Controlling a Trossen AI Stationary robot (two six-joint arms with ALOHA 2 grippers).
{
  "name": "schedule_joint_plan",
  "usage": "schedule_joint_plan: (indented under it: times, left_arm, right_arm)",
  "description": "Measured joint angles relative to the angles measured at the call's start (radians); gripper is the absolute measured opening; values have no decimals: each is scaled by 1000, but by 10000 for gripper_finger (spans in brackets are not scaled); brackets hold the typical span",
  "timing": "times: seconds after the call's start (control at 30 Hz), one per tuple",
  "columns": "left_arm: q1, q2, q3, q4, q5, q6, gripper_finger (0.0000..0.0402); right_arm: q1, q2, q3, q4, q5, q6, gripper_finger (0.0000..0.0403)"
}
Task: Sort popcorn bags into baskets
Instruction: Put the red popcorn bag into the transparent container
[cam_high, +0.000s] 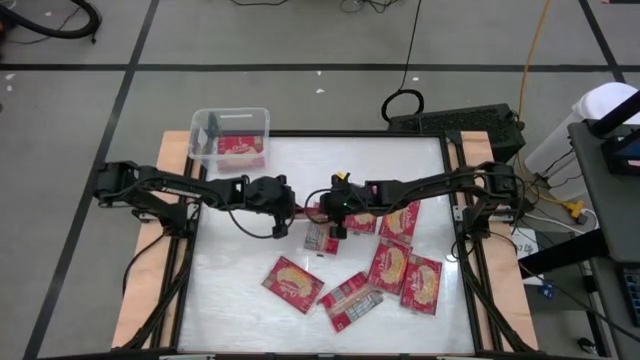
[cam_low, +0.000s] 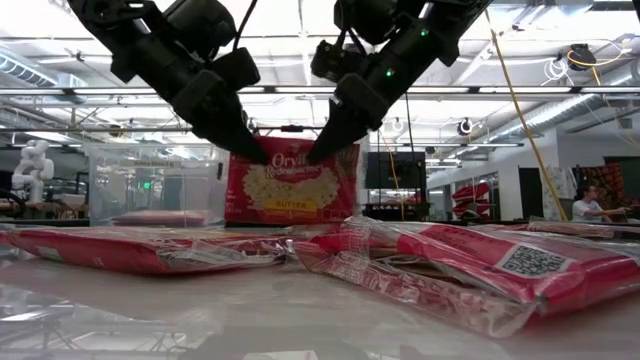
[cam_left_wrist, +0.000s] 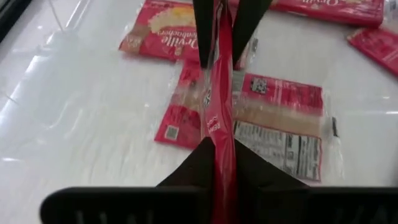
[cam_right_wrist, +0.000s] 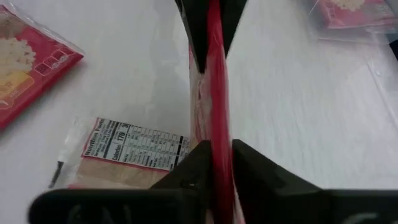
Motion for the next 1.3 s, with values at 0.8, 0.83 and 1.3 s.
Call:
schedule_joint_plan:
  times: [0.8,0.83,1.3]
  left_arm:
    - [-48,-336,-65,-8,3,-27,28]
    - [-49,-335,-74,7,4,-27,28]
    - [-56,-339,-109,65,-21,-11,84]
  right_arm:
    - [40,-83,-435,871,-22,90,211]
    - [40,-73,-431,892,-18,84,203]
    - [39,-67,-432,895,-23,96,13]
